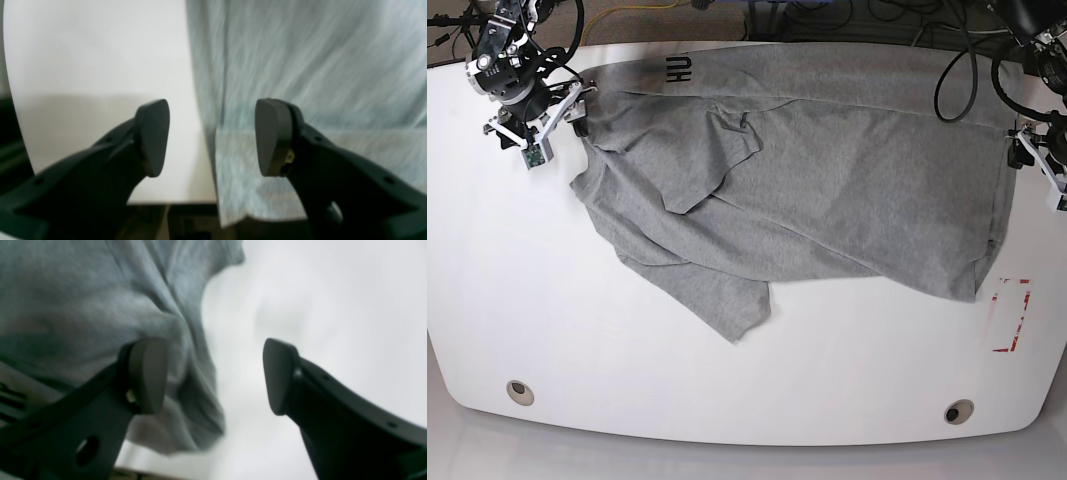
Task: Fold the T-shirt properly
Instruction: 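Open the right gripper and release the shirt collar, then lower both grippers onto the grey shirt body beside the sleeves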
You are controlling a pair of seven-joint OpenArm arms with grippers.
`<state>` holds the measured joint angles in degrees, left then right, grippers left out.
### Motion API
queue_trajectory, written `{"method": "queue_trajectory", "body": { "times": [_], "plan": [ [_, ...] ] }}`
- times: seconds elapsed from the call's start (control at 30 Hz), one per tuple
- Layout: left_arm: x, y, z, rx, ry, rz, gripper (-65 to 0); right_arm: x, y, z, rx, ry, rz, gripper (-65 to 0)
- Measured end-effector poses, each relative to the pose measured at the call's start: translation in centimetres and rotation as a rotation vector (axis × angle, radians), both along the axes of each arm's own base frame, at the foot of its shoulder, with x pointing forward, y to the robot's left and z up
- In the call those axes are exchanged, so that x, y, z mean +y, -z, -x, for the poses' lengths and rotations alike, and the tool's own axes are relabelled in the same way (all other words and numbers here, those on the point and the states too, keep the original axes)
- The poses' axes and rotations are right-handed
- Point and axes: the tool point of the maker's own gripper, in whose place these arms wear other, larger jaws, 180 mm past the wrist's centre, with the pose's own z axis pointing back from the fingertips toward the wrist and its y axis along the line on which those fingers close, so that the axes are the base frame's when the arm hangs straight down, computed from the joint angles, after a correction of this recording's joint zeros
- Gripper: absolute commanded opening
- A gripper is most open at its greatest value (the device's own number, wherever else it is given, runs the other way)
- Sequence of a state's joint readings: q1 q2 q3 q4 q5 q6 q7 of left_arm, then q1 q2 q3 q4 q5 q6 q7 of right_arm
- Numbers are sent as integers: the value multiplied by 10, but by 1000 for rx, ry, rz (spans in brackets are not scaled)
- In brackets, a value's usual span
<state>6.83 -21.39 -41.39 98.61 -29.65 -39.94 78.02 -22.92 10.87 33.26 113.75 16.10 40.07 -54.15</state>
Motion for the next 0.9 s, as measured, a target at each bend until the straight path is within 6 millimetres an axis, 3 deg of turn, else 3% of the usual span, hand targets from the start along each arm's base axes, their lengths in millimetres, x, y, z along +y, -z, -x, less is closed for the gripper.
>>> {"method": "queue_trajectory", "body": {
  "times": [0.2,0.43,0.53,0.7,0.9],
  "plan": [
    [-15,3,-14,-5,31,14,-271,-2,-9,-49,-102,37,-24,-228],
    [-67,-8,-63,-152,124,112,-271,-14,2,-92,-101,92,-38,-228],
    [-81,-8,-73,-156,123,139,-271,-15,9,-107,-84,109,-65,-228],
    [-93,-11,-84,-197,102,177,-271,-10,18,-133,-87,120,-146,-228],
    [-94,-12,-88,-211,74,190,-271,-4,30,-149,-92,128,-216,-228]
  ]
}}
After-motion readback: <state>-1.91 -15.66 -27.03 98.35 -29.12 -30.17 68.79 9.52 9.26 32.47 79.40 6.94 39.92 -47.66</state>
